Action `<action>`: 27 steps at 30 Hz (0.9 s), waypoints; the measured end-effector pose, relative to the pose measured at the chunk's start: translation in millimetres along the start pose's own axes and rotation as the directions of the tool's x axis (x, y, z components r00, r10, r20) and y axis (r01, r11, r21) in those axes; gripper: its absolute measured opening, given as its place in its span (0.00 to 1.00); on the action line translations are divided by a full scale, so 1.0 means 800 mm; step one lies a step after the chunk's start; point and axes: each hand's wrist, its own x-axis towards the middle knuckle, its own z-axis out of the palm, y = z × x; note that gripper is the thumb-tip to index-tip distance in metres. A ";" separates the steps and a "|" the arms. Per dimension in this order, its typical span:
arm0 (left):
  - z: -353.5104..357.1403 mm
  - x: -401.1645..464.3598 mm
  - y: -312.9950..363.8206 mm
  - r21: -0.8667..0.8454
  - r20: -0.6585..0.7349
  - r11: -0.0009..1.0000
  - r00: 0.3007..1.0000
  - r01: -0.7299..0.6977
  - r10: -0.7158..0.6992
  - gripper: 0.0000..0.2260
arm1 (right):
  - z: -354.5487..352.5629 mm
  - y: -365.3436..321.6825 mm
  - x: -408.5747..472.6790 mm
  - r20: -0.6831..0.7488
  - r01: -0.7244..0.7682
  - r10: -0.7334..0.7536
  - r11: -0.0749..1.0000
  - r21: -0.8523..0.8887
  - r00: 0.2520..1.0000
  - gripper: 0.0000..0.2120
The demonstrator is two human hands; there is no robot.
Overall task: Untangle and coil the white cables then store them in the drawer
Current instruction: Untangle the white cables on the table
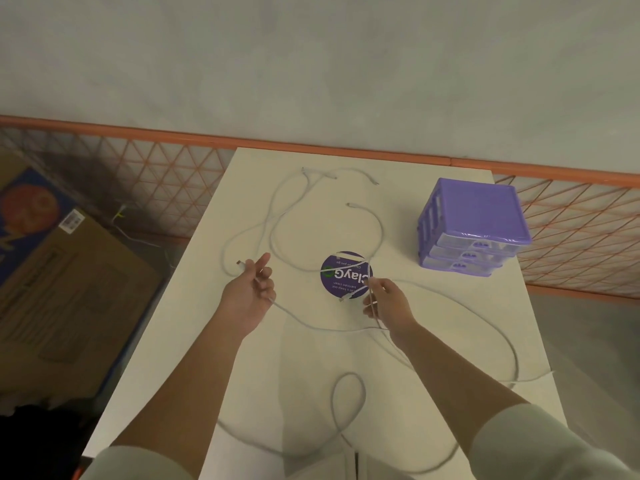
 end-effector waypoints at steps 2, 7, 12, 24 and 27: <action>0.006 -0.005 0.003 0.015 0.061 1.000 0.998 0.016 -0.017 0.13 | 0.005 -0.013 -0.007 0.012 0.033 -0.033 0.999 0.015 0.999 0.09; 0.019 -0.014 0.007 0.040 0.091 0.998 0.995 -0.040 0.037 0.14 | 0.019 -0.032 -0.030 0.124 0.118 -0.125 0.991 0.062 0.984 0.09; 0.026 -0.019 0.005 0.168 0.078 0.982 0.994 -0.086 0.074 0.16 | 0.036 -0.044 -0.052 0.298 0.215 -0.195 0.976 -0.037 0.935 0.09; 0.036 -0.018 -0.001 0.030 0.238 0.991 0.964 -0.128 0.117 0.16 | 0.051 -0.031 -0.057 0.412 0.284 -0.157 0.921 -0.267 0.897 0.09; 0.038 -0.019 -0.004 -0.004 0.226 0.993 0.967 -0.119 0.117 0.14 | 0.051 -0.031 -0.055 0.410 0.276 -0.146 0.920 -0.278 0.900 0.09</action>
